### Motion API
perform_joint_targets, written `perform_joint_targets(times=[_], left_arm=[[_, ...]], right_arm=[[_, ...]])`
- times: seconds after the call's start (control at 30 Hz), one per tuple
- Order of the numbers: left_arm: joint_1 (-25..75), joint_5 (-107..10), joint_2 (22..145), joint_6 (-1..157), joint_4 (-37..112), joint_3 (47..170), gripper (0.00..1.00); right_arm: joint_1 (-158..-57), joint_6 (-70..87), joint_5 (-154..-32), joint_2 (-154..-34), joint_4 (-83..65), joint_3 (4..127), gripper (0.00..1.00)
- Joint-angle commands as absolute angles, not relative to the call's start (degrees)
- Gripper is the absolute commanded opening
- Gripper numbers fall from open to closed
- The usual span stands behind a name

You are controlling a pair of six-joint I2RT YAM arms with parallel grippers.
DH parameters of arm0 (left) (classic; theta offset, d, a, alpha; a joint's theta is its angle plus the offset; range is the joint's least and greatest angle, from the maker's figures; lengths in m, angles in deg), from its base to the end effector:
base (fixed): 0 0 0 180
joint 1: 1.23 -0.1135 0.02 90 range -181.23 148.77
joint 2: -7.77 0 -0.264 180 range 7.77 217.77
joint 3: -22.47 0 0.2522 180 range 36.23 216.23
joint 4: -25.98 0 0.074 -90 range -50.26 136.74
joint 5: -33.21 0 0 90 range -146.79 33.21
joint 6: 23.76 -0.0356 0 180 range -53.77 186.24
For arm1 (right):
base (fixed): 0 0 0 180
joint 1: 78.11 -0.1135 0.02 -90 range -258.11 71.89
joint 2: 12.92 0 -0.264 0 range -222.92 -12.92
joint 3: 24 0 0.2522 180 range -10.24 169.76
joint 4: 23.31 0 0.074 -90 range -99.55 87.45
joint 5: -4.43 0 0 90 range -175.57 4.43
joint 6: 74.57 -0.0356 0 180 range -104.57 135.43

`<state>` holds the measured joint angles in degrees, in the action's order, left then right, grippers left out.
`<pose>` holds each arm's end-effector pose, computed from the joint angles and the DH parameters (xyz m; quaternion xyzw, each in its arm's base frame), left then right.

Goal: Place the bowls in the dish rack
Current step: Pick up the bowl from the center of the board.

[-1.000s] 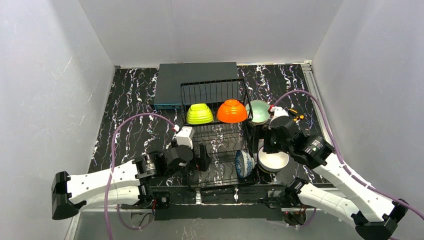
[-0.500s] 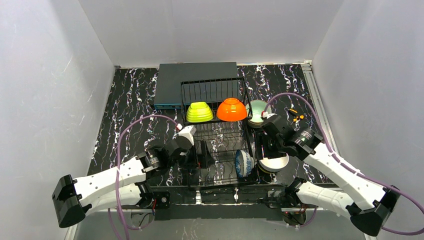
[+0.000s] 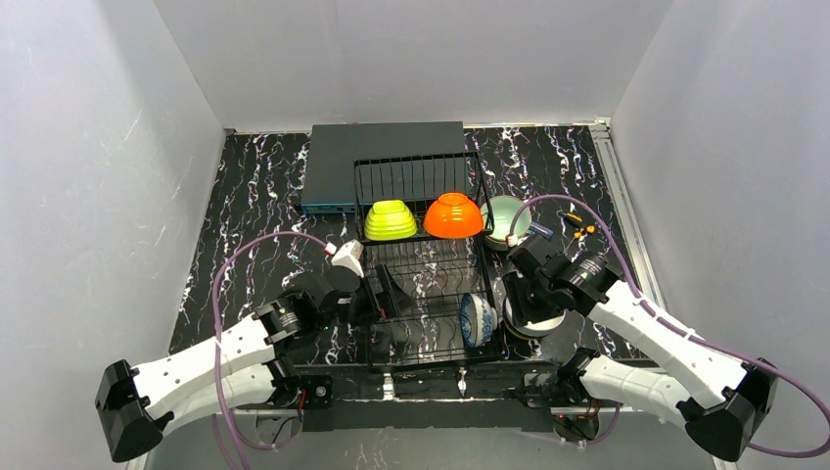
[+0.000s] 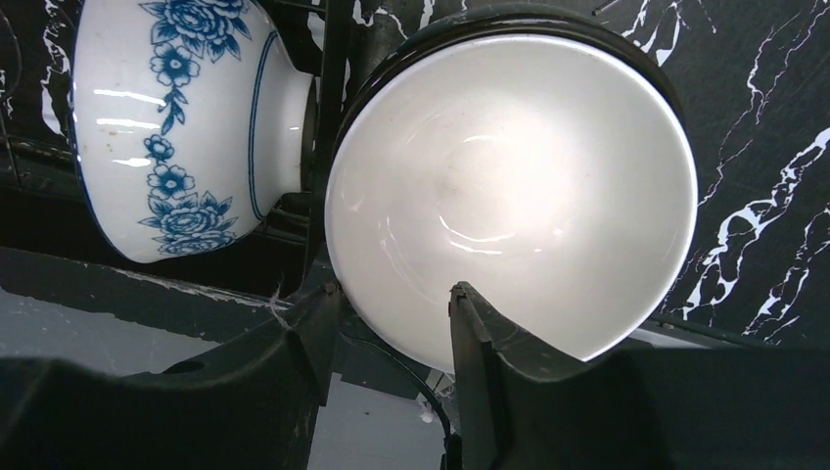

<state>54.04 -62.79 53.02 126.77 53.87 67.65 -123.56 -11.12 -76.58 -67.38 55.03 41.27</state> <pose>0.1073 -0.1483 0.2494 -0.0662 0.8537 -0.4121 0.3115 0.1134 0.1073 0.2747 -0.1455 0.9671 0.0520 0.2023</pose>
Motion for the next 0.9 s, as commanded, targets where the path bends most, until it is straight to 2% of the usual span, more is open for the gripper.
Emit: perform_joint_targets(times=[0.0, 0.37, 0.53, 0.83, 0.87], left_arm=[[53.66, -63.48, 54.63, 129.40, 51.96, 68.28, 0.98], [53.05, -59.89, 58.74, 133.01, 45.47, 69.95, 0.98], [53.02, -58.91, 59.58, 133.49, 44.43, 70.42, 0.98], [52.97, -59.31, 57.61, 133.47, 44.53, 69.37, 0.98], [52.97, -59.20, 57.58, 133.37, 44.57, 69.37, 0.98]], right_arm=[[-123.63, -9.10, -75.68, -65.46, 54.16, 40.47, 0.52], [-123.63, -8.18, -78.07, -65.76, 50.63, 38.46, 0.51], [-123.60, -7.67, -78.81, -66.40, 50.31, 38.35, 0.46], [-123.61, -7.16, -79.85, -65.37, 50.05, 38.92, 0.07], [-123.64, -6.94, -80.05, -65.20, 50.04, 39.02, 0.05]])
